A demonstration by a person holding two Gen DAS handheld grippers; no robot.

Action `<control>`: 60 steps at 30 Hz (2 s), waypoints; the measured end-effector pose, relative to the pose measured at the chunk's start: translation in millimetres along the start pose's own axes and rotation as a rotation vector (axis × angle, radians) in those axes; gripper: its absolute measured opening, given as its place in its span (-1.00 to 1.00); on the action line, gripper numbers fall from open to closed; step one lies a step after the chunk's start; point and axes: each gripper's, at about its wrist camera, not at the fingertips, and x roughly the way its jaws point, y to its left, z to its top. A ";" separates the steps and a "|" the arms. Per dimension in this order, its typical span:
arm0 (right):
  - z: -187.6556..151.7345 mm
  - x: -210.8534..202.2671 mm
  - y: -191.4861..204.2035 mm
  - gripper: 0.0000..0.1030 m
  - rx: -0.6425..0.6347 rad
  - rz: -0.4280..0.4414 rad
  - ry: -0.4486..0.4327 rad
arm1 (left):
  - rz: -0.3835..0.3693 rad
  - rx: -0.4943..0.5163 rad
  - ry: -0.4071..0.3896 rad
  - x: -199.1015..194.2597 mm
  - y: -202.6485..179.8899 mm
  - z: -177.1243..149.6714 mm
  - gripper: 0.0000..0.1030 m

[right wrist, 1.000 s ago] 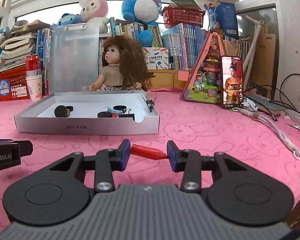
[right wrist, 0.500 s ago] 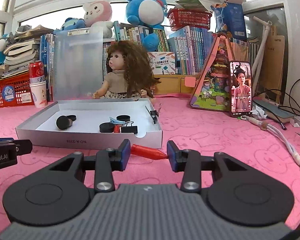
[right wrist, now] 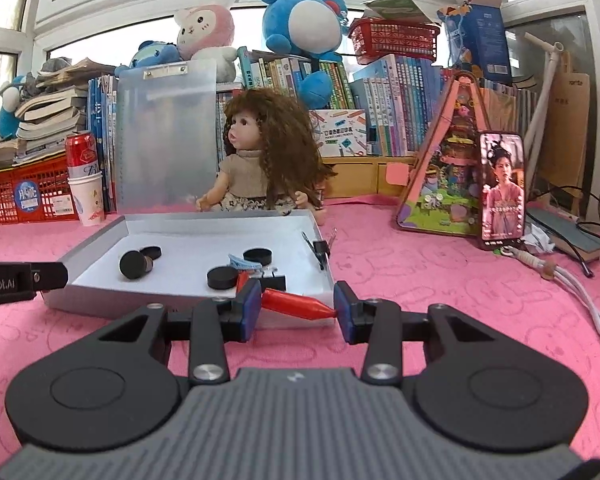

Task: Organize rigid objects
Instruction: 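Carry the crayon with right tool while left tool carries the blue clip over the tray, then lower and open right tool to drop the crayon while left tool lowers the clip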

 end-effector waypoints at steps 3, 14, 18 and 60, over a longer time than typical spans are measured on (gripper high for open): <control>10.4 8.6 -2.4 -0.14 0.001 0.016 -0.001 | -0.016 -0.012 0.006 10.3 2.6 14.2 -0.45; 49.1 48.2 -7.7 -0.13 0.000 0.066 0.000 | -0.039 -0.023 0.044 61.7 0.4 59.5 -0.45; 61.4 63.6 -7.4 -0.13 -0.003 0.096 -0.004 | -0.041 -0.037 0.055 81.6 -3.0 75.2 -0.45; 70.0 201.6 28.6 -0.13 -0.052 0.243 0.237 | 0.074 -0.007 0.213 215.4 3.3 67.1 -0.45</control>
